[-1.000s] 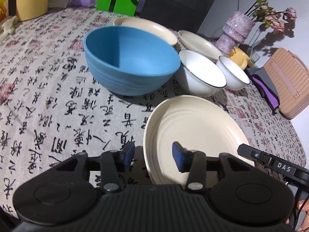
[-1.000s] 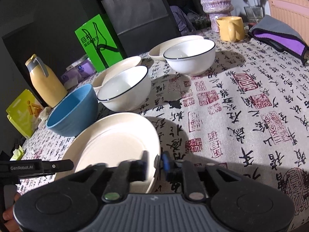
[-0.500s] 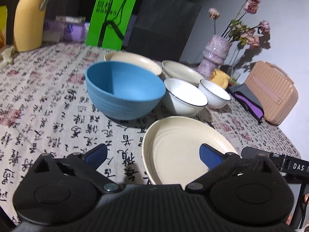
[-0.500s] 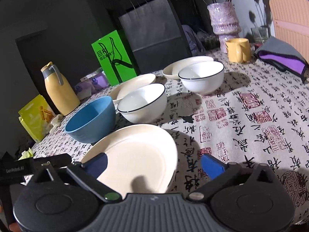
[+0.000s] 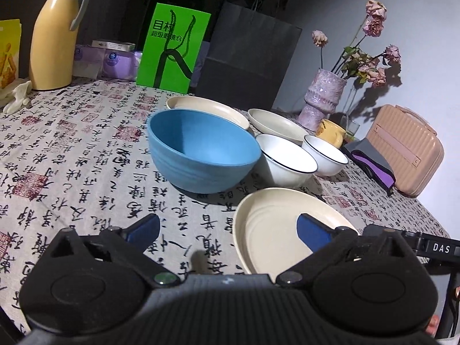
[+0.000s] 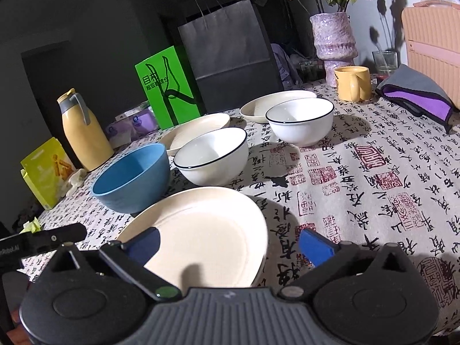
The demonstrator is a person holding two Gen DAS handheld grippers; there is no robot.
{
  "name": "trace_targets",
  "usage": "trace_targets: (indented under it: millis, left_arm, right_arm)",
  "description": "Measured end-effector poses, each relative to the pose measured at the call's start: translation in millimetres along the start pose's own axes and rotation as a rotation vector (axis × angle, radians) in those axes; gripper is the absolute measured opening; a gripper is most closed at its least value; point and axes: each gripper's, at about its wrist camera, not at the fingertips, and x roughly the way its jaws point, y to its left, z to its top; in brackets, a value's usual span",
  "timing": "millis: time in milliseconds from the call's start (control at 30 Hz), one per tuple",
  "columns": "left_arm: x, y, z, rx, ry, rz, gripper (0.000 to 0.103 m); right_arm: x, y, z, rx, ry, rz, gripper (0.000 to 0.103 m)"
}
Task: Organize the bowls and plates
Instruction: 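Move both grippers toward the cream plates beside the green bag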
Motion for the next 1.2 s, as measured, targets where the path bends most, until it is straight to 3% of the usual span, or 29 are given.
trace_targets:
  millis: [1200]
  left_arm:
    - [-23.2,23.9,51.0,0.029,-0.111,0.020,0.103]
  right_arm:
    - [3.4,24.5,43.9,-0.046,-0.043,-0.018,0.103]
